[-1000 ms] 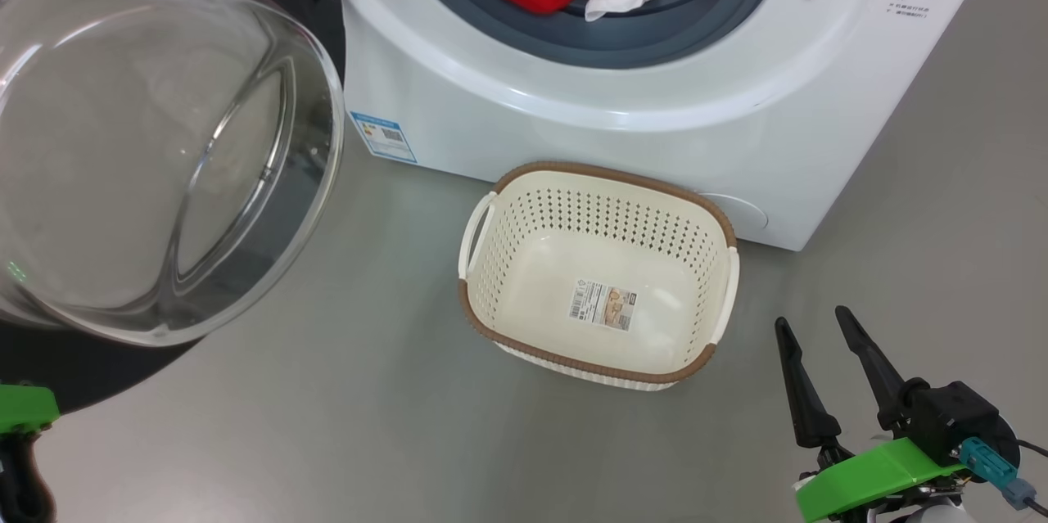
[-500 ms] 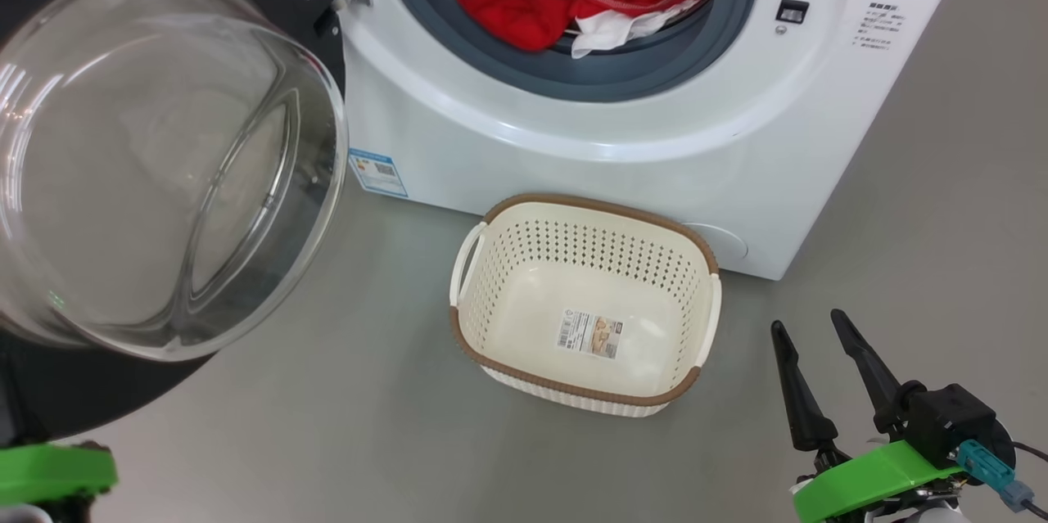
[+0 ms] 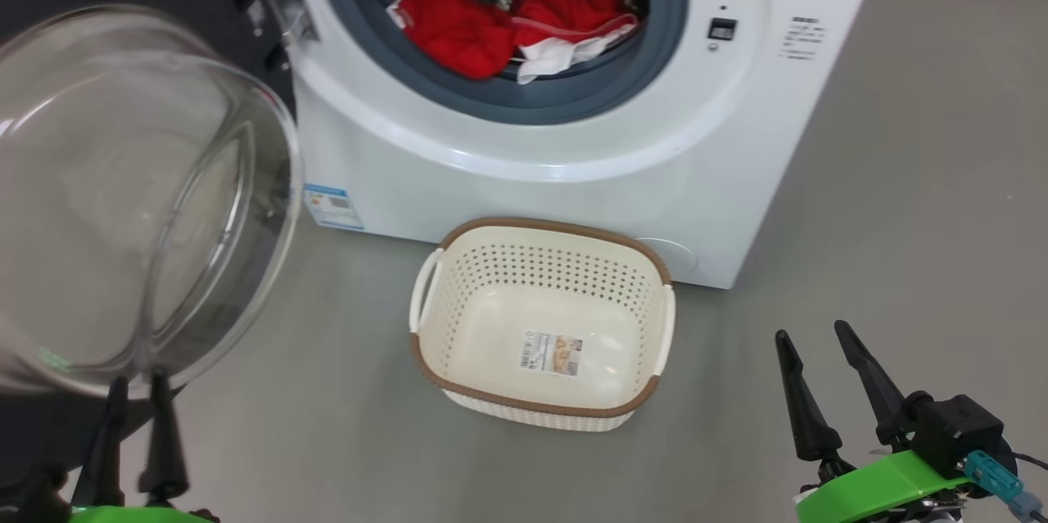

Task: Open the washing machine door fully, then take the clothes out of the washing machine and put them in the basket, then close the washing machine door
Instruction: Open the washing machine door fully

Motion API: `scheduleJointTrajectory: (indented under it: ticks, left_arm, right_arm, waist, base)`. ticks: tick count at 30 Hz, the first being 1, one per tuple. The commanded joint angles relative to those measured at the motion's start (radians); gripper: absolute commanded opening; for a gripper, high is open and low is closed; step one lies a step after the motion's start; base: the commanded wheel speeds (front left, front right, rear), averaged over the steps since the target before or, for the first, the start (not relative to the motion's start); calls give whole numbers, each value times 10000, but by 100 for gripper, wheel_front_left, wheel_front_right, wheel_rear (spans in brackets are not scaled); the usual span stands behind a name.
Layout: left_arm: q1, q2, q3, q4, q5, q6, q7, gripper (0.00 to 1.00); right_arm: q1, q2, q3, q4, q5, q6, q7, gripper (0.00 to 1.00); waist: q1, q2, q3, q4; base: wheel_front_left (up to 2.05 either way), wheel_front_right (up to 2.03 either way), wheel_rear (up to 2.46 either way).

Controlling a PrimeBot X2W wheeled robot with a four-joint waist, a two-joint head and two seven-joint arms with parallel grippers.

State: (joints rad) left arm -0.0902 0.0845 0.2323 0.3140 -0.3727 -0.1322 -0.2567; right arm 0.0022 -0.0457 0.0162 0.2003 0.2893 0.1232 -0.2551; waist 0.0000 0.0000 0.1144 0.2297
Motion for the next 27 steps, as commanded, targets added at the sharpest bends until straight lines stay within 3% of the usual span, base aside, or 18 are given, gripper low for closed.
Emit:
scheduleJointTrajectory:
  ticks: [1, 2, 15, 27]
  left_arm:
    - [-18, 359, 221, -345, -31, 16, -51, 77]
    - [21, 386, 118, -413, -73, 16, -51, 100]
    - [172, 789, -1148, -1036, -265, 16, -51, 100]
    - [293, 825, -1744, -1503, 7, 16, -51, 100]
  right_arm:
    - [-84, -45, 237, -297, -17, 75, -67, 100]
    - [-78, -45, 206, -314, -17, 75, -67, 100]
    - [-168, -45, -154, -530, 96, 75, -67, 100]
    - [-193, -45, -182, -607, 220, 75, -67, 100]
  waist:
    - [0, 0, -39, -276]
    - [0, 0, -42, -373]
    - [0, 0, 213, -1898]
    - [0, 0, 373, -3003]
  base:
    - [0, 0, 0]
    - [0, 0, 0]
    - [0, 0, 0]
    - [0, 0, 0]
